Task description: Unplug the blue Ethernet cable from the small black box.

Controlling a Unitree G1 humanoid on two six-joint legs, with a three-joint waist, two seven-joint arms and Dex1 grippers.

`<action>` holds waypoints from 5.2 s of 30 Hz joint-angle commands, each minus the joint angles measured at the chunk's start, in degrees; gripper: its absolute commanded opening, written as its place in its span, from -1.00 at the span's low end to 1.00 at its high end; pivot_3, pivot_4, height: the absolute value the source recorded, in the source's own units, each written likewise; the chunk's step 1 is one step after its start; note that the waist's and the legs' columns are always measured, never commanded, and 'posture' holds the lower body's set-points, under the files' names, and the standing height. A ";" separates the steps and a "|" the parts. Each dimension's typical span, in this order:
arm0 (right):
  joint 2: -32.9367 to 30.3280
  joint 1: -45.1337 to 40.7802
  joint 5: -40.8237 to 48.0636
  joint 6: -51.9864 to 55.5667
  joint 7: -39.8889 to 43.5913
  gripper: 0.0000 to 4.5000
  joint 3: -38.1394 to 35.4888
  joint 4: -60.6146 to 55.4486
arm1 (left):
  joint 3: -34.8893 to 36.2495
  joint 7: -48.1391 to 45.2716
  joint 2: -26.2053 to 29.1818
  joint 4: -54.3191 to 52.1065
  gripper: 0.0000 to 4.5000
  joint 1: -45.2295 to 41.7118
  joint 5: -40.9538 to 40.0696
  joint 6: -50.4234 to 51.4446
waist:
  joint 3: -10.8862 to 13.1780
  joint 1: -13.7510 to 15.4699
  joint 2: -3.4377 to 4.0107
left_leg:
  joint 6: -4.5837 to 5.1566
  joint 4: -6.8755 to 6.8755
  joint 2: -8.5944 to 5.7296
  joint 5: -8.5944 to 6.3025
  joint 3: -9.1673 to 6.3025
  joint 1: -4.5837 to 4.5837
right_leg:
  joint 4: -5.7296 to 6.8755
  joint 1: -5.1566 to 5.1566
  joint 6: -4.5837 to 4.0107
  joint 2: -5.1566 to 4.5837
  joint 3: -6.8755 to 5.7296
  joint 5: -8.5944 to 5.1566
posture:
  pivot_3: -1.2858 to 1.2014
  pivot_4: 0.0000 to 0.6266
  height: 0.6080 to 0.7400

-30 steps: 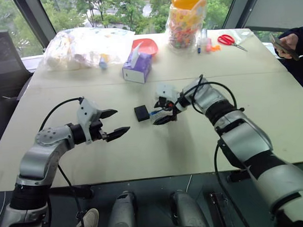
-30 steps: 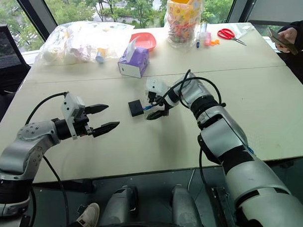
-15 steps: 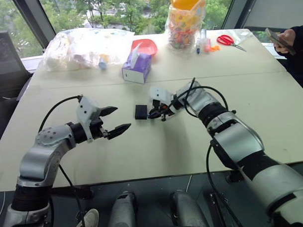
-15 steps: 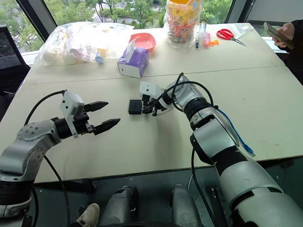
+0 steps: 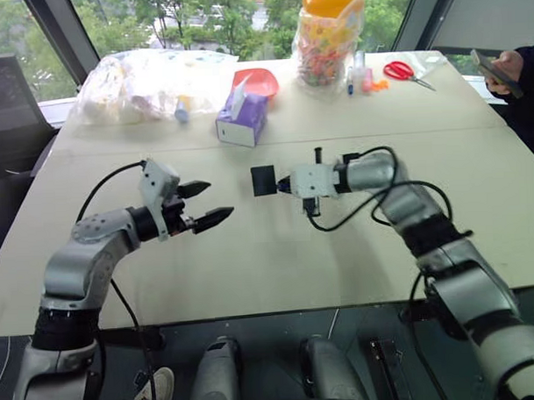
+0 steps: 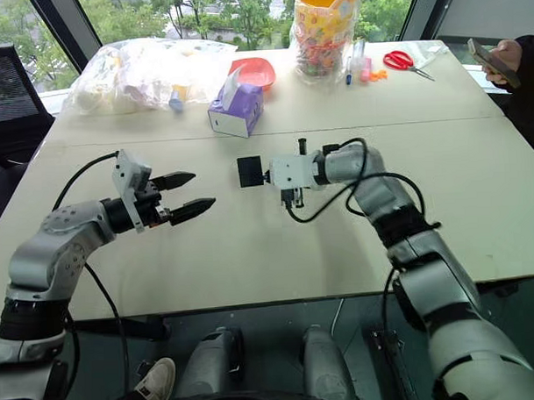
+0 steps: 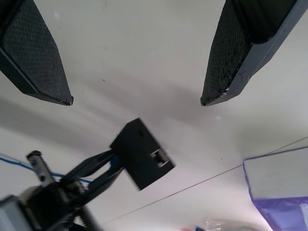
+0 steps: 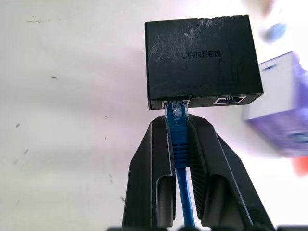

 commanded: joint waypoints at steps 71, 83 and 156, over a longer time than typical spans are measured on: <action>0.45 -5.71 52.01 84.56 5.07 0.15 -11.23 -26.87 | -2.36 -23.22 3.82 4.88 -0.79 -15.39 -11.51 7.89 | 0.06 0.21 -0.09 | 0.04 0.43 0.01 -0.02 -0.09 -0.21 | -0.01 0.06 -0.25 -0.02 0.00 -0.13 | 0.03 -0.52 0.92; -0.92 -5.64 53.46 84.43 5.90 0.04 -9.80 -27.37 | -2.18 -22.77 3.20 4.45 -0.79 -14.50 -11.32 7.07 | 0.06 0.20 -0.09 | 0.04 0.43 0.01 -0.02 -0.09 -0.25 | -0.01 0.03 -0.25 -0.02 0.00 -0.13 | 0.03 -0.52 0.92; 1.14 13.78 37.15 83.29 -27.34 1.00 -26.58 -36.72 | -9.10 2.25 -22.65 46.30 0.83 -15.69 21.89 -46.57 | 0.14 0.29 -0.03 | 0.13 0.54 -0.03 -0.05 -0.12 -0.63 | -0.12 -0.15 0.26 -0.02 0.01 0.16 | 0.03 -0.52 0.92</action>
